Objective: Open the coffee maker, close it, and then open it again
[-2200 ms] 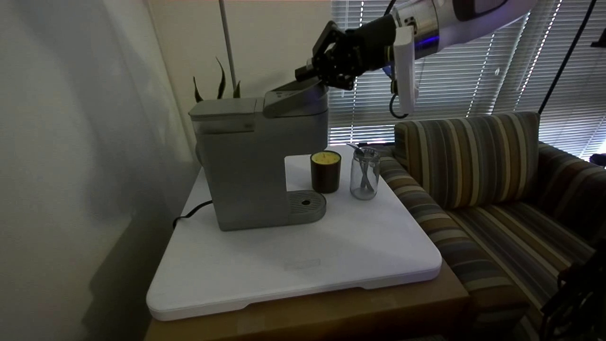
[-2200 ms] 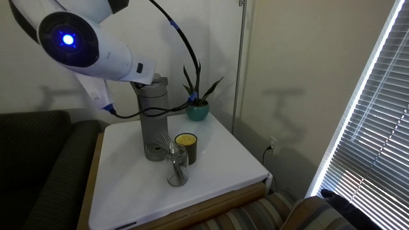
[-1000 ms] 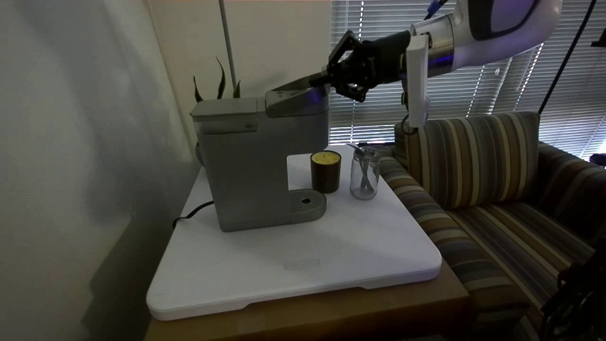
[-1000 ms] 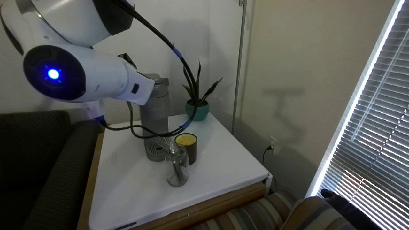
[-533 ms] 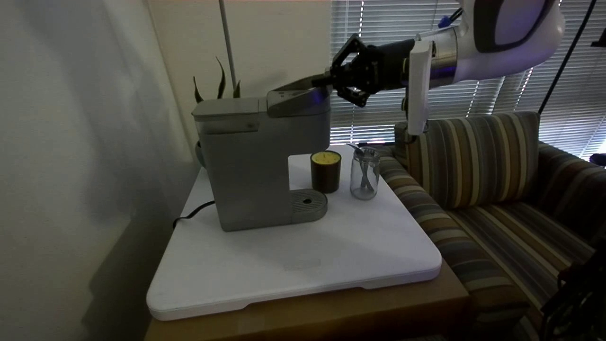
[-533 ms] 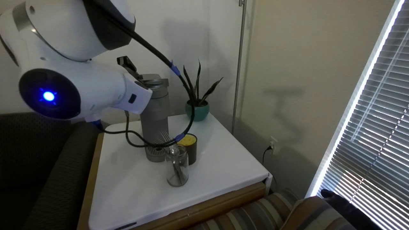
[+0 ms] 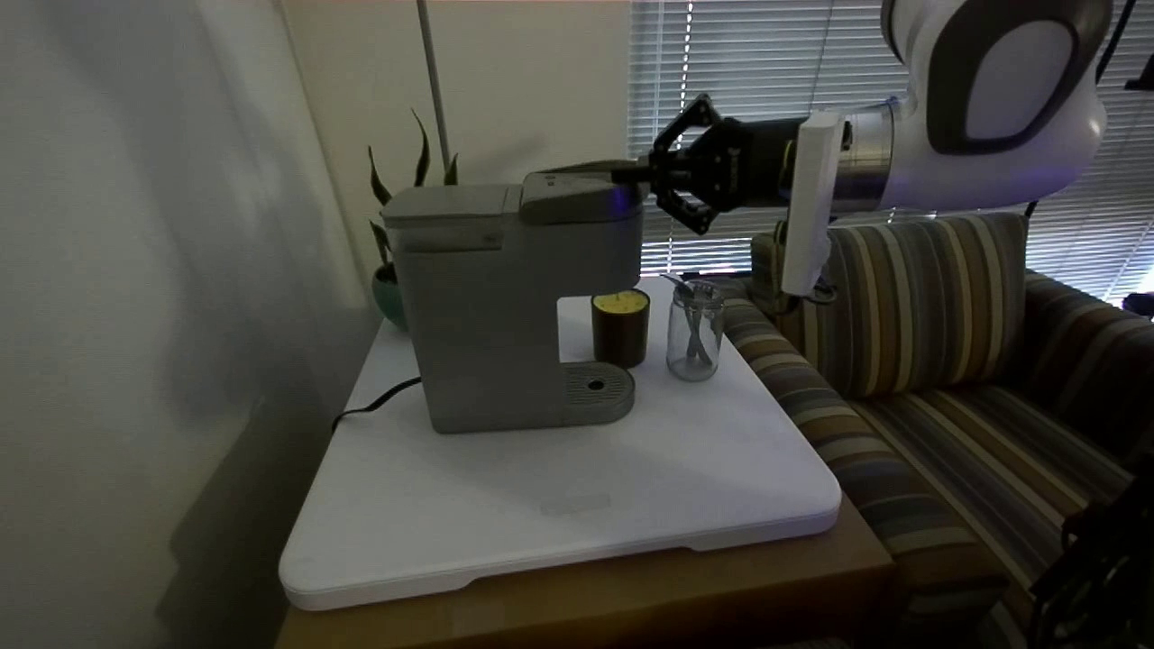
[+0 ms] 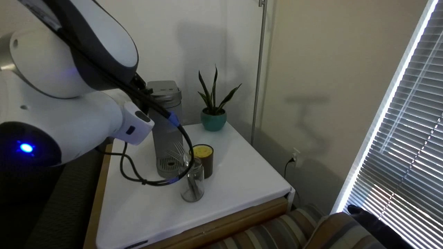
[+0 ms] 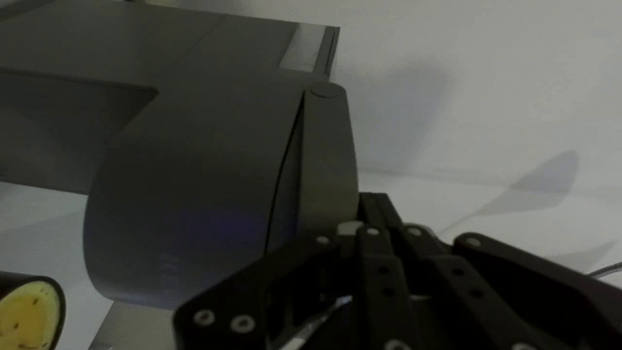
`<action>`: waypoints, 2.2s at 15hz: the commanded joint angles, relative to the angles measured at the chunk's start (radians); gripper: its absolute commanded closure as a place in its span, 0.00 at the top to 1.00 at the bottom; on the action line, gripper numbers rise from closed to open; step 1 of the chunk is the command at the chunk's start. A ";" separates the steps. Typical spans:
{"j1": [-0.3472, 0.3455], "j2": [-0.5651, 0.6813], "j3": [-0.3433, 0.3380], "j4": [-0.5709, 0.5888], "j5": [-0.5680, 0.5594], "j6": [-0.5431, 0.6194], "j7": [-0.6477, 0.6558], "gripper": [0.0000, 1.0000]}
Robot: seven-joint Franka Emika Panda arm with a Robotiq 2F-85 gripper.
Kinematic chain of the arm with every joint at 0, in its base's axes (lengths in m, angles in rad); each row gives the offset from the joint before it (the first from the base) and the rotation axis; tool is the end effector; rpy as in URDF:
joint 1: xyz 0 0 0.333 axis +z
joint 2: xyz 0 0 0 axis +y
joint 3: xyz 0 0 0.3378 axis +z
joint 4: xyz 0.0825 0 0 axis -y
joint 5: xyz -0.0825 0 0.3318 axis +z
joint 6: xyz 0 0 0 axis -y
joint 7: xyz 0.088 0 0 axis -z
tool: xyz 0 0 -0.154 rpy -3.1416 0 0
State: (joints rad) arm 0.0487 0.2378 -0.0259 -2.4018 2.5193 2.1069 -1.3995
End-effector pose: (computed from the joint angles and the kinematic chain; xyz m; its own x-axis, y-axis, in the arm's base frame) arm 0.5269 0.0631 0.2893 0.5319 -0.8384 0.1191 -0.0341 -0.1617 -0.9862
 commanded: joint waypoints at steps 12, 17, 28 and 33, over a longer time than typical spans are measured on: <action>-0.001 0.176 -0.039 0.055 -0.107 -0.307 -0.054 0.00; 0.007 0.161 -0.046 0.067 -0.148 -0.276 -0.066 0.00; 0.023 -0.070 -0.045 0.087 -0.485 -0.005 -0.024 0.00; 0.016 -0.212 -0.016 0.081 -0.769 0.293 0.131 0.00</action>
State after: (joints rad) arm 0.0639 0.1051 -0.0565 -2.3054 1.8852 2.2563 -1.3476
